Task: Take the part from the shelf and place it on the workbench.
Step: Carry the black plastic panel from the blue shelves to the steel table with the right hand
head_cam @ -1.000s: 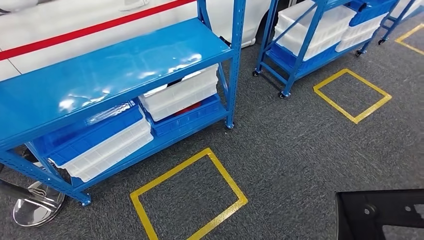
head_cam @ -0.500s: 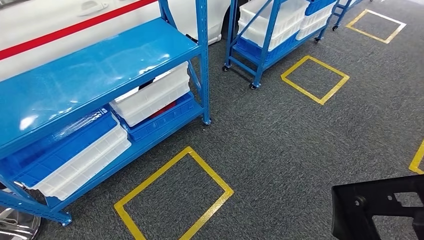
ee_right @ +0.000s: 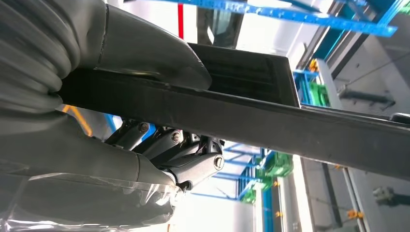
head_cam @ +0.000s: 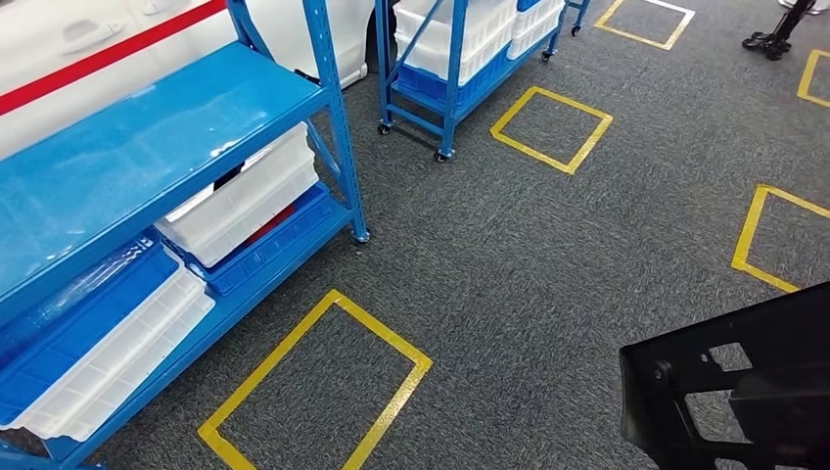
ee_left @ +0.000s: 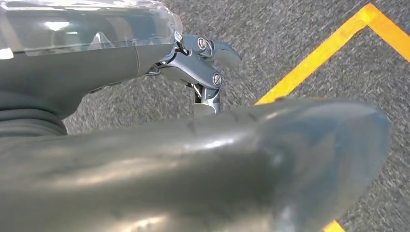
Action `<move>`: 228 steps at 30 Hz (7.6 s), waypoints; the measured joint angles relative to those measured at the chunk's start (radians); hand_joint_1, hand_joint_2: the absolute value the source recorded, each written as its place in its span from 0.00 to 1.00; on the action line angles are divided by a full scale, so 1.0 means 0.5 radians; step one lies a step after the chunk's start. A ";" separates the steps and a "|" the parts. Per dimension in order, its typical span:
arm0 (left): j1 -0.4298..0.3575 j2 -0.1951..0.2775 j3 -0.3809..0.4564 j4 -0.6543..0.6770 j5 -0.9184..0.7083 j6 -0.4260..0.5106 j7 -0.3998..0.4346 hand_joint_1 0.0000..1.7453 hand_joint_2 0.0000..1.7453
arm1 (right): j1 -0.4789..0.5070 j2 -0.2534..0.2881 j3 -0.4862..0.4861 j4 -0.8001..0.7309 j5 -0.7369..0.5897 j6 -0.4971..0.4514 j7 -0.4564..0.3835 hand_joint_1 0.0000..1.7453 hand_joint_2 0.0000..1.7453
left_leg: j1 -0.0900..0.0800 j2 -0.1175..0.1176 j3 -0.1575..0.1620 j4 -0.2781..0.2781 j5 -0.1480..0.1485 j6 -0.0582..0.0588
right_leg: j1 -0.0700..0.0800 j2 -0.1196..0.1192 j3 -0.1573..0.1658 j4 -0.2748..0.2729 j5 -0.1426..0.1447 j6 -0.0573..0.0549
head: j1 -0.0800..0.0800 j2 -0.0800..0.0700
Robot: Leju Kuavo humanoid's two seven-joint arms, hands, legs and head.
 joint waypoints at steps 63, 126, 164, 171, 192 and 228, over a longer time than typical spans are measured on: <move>0.081 -0.228 0.325 -0.159 -0.222 0.179 0.148 0.00 0.00 | -0.017 -0.904 1.095 0.435 0.923 -1.128 0.101 1.00 1.00 | 0.021 -0.021 -0.039 0.034 0.001 -0.021 | 0.006 0.027 -0.031 -0.013 0.034 0.003 | 0.000 0.000; -0.078 0.011 0.525 -0.061 -0.203 -0.241 0.235 0.00 0.00 | 0.242 -0.543 0.557 0.021 1.299 -1.001 0.196 1.00 1.00 | 0.034 0.006 -0.001 0.006 -0.009 -0.030 | 0.010 -0.003 -0.062 0.004 0.052 0.011 | 0.000 0.000; -0.132 0.114 0.367 0.079 -0.399 -0.270 0.167 0.00 0.00 | -2.735 -1.339 1.363 2.577 0.902 -0.493 1.097 1.00 1.00 | 0.043 -0.219 -0.459 0.625 -0.122 -0.072 | -0.016 0.104 -0.077 -0.015 0.080 -0.027 | -0.002 0.000; -0.111 0.122 0.367 0.099 -0.401 -0.246 0.216 0.00 0.00 | -3.145 -1.271 1.676 2.975 0.873 -0.506 1.124 1.00 1.00 | 0.020 -0.220 -0.309 0.060 0.241 -0.001 | 0.002 0.108 -0.005 -0.012 -0.004 0.005 | -0.002 0.000; -0.113 0.127 0.357 0.138 -0.416 -0.283 0.170 0.00 0.00 | -3.256 -1.298 1.962 3.075 0.713 -0.504 1.160 1.00 1.00 | 0.062 -0.225 -0.255 0.312 -0.074 -0.080 | -0.038 0.111 -0.132 0.006 0.093 -0.014 | -0.004 0.000; -0.083 0.145 0.350 0.171 -0.442 -0.315 0.169 0.00 0.00 | -3.206 -1.498 2.074 2.916 0.591 -0.440 1.228 1.00 1.00 | 0.048 -0.232 -0.459 0.477 -0.147 -0.055 | -0.028 0.117 0.035 -0.010 -0.030 -0.022 | 0.000 0.000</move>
